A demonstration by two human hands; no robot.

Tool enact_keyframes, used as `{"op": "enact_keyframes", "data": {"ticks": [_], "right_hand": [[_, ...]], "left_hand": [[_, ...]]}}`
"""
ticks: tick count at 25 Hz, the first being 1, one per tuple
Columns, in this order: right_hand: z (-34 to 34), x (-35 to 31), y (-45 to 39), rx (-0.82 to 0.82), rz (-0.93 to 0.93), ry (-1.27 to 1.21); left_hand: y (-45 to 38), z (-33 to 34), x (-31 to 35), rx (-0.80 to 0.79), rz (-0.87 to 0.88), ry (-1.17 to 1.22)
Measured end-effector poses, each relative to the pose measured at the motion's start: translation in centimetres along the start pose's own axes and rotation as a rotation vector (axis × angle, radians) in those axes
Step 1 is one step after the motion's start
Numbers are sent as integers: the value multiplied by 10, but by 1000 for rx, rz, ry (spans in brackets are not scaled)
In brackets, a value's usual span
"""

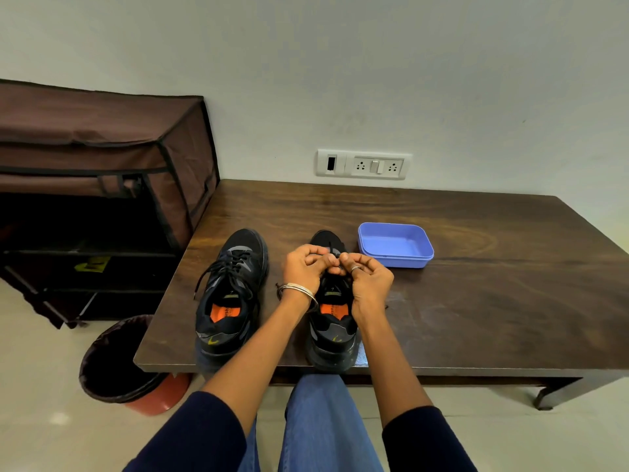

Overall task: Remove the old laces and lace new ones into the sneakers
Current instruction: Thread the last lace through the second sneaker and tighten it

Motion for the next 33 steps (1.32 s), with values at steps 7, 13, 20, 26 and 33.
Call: {"op": "enact_keyframes", "data": {"ticks": [7, 13, 20, 26, 33], "right_hand": [[6, 3, 4, -191, -43, 139], [11, 0, 6, -267, 30, 17], [9, -1, 4, -202, 26, -43], [9, -5, -7, -115, 53, 70], [11, -14, -10, -104, 85, 170]], "left_hand": [[-5, 8, -4, -13, -35, 5], [-7, 8, -4, -178, -172, 117], [-8, 6, 11, -141, 59, 11], [-2, 8, 43, 86, 654, -969], [17, 28, 48, 73, 1191, -1462]]}}
Point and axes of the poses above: each hand's wrist, its own y-axis away from the middle knuckle, its own z-axis out of the palm, x = y × z, the point moved 7 cm from there along -y, towards the middle knuckle, and after that the axes turned 13 degrees about -y, right-handed, at the moved point
